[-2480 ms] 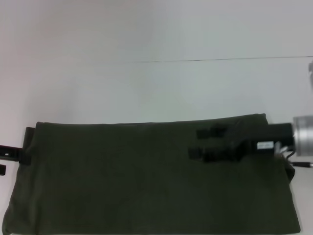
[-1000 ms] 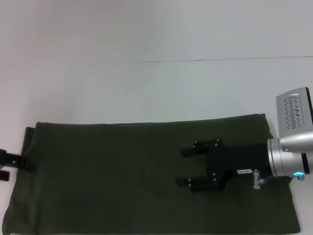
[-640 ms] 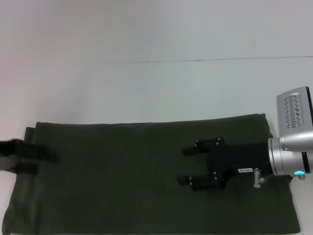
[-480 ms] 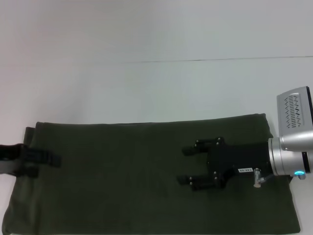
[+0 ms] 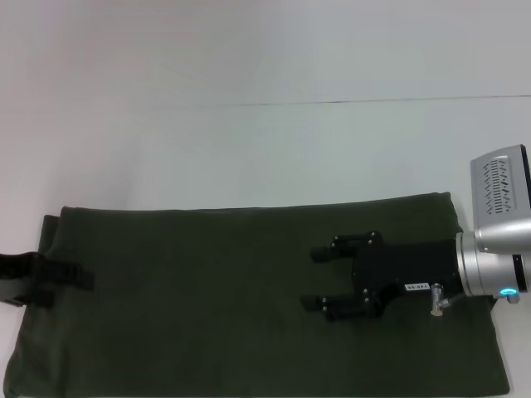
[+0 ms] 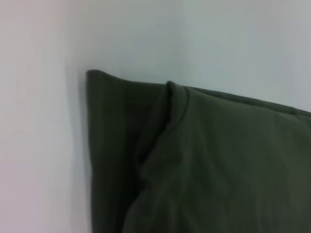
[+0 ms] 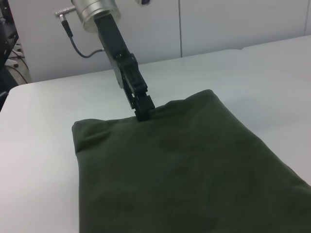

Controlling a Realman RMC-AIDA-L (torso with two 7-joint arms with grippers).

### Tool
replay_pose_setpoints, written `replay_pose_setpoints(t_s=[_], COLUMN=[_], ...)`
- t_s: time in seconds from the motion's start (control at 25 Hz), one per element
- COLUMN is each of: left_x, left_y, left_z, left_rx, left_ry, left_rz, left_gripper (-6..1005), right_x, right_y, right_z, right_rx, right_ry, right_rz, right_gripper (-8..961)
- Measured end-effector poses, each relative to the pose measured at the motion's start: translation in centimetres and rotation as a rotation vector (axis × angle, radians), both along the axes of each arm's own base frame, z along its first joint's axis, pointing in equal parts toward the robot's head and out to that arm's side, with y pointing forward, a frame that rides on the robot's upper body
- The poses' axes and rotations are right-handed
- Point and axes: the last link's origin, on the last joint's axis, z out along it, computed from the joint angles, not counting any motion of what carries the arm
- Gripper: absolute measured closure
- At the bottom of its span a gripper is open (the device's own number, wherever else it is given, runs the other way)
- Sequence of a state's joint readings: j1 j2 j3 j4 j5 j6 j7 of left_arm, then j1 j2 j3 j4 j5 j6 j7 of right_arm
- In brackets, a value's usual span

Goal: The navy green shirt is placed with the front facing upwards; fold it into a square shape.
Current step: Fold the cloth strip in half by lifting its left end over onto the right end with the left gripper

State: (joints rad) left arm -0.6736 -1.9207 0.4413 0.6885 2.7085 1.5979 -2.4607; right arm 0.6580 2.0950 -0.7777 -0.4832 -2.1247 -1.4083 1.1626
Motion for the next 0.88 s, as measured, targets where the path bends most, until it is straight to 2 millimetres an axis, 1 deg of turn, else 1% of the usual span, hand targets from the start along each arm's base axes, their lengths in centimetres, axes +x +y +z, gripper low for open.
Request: replay_pose_setpoints(t_s=[0.36,0.68,0.88], left_x=[-0.5,-0.6,-0.5], left_y=[0.3,0.7,0.5], left_z=[0.3,1.7,2.4], left_rx=[0.021,0.054,0.045], left_ry=[0.039,0.085,0.079], left_rz=[0.016,0.032,0.037], left_gripper=[82,83,85], right_x=[0.0,0.0,0.0], right_y=[0.0,0.0,0.1], right_z=[0.0,0.0,0.2], right_rx=[0.000,0.002,0.007], right_ry=[0.000,0.001,0.002], right_rz=[-0.001,-0.002,-0.003], right_gripper=[160,160,160])
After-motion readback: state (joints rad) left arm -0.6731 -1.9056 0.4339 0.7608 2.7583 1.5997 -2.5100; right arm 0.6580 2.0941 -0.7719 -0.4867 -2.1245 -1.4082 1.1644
